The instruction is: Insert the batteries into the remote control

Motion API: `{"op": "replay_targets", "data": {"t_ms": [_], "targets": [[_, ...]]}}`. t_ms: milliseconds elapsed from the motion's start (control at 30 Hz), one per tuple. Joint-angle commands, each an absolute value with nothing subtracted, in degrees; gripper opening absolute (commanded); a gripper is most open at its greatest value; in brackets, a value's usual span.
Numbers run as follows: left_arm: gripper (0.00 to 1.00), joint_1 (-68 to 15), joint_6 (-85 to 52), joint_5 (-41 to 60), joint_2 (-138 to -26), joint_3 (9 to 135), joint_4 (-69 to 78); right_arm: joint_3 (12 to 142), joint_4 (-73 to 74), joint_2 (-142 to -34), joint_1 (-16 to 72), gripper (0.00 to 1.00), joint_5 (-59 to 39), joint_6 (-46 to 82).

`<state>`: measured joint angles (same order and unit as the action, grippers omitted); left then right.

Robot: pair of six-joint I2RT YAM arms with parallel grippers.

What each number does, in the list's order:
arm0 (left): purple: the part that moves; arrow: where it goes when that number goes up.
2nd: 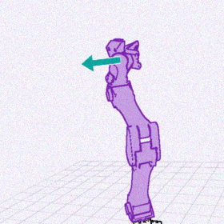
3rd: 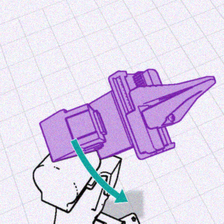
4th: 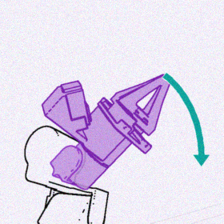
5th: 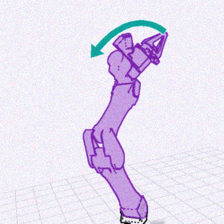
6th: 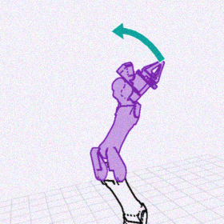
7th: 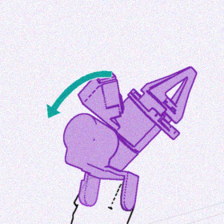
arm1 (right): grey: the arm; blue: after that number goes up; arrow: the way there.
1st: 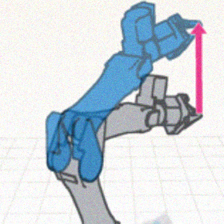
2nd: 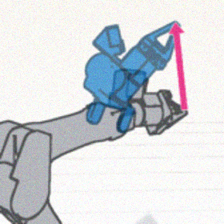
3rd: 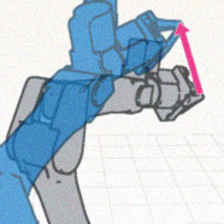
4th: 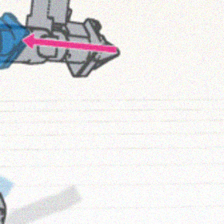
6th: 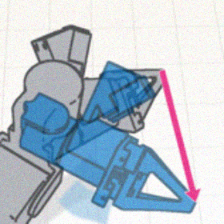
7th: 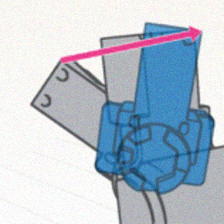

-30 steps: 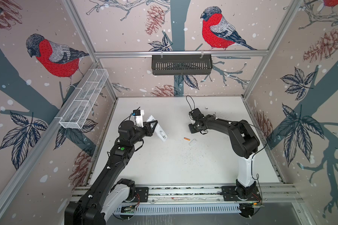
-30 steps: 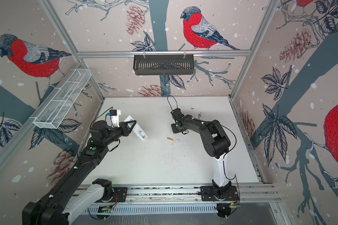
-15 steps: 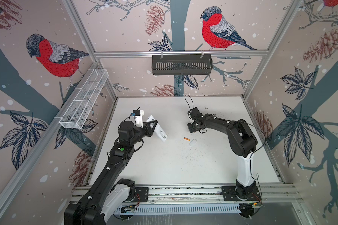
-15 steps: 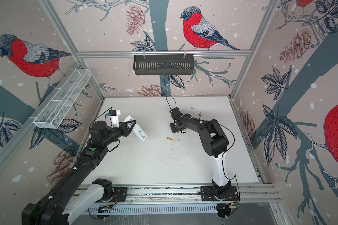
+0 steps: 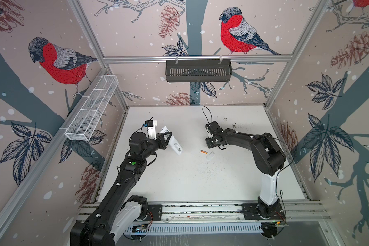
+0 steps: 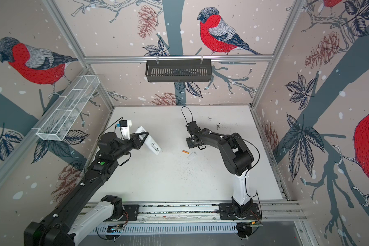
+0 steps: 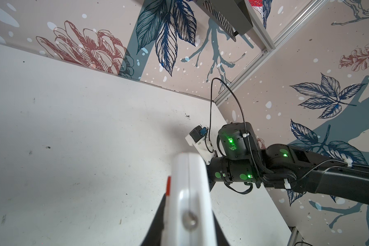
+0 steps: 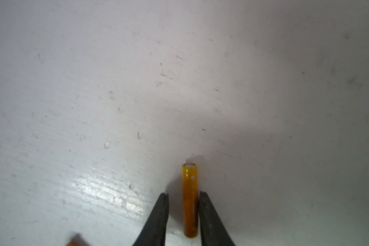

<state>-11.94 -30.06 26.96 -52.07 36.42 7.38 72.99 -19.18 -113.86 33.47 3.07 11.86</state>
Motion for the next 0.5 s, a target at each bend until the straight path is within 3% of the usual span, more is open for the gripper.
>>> {"op": "replay_targets", "data": {"t_ms": [0, 467], "targets": [[0.11, -11.82, -30.43, 27.81, -51.88, 36.54, 9.76, 72.19, -24.81, -113.79, 33.66, 0.27, 5.28, 11.88], [0.11, -11.85, -30.6, 28.16, -52.28, 36.81, 10.2, 70.97, -24.85, -113.04, 34.61, 0.21, 7.15, 11.9]]}}
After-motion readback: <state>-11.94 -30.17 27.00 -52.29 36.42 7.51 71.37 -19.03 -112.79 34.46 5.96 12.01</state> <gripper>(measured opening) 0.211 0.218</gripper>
